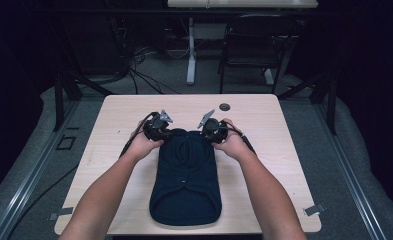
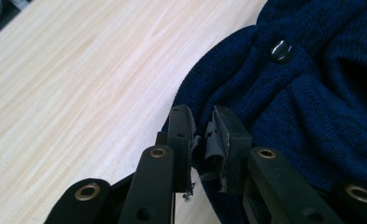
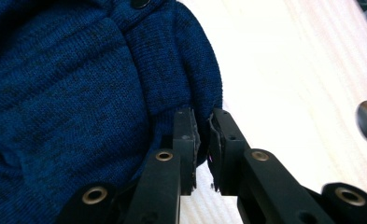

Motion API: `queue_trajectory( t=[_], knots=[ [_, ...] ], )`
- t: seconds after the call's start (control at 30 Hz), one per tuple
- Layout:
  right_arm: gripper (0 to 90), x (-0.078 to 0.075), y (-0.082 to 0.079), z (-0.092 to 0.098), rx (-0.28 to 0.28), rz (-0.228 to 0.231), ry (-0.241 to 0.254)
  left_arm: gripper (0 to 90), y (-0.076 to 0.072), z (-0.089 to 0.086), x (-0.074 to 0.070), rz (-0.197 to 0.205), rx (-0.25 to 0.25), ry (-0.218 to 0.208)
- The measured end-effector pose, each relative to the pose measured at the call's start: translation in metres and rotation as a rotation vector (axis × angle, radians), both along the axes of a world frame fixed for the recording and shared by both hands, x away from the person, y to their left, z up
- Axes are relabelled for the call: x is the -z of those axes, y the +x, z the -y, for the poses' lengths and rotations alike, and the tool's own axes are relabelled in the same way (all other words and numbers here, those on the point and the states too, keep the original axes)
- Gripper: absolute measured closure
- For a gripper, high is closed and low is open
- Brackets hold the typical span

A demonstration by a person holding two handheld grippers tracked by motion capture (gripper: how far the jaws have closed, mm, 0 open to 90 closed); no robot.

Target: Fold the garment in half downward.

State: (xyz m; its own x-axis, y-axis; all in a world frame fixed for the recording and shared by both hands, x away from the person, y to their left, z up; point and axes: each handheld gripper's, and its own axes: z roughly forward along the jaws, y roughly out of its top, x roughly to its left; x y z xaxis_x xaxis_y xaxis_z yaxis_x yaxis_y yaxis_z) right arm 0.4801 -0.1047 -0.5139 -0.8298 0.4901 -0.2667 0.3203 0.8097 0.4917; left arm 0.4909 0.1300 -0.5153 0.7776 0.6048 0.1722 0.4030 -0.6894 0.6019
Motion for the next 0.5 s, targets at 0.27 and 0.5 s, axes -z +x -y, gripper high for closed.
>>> queue_trajectory(
  t=[0.27, 0.5],
  knots=[
    [81.8, -0.031, -0.002, -0.001, -0.004, 0.06, 0.018, 78.7, 0.0, -0.005, -0.033, 0.061, -0.011, -0.017],
    [81.6, -0.068, -0.001, -0.003, -0.002, 0.164, 0.01, 78.8, 0.0, -0.005, -0.069, 0.152, -0.016, -0.005]
  ],
)
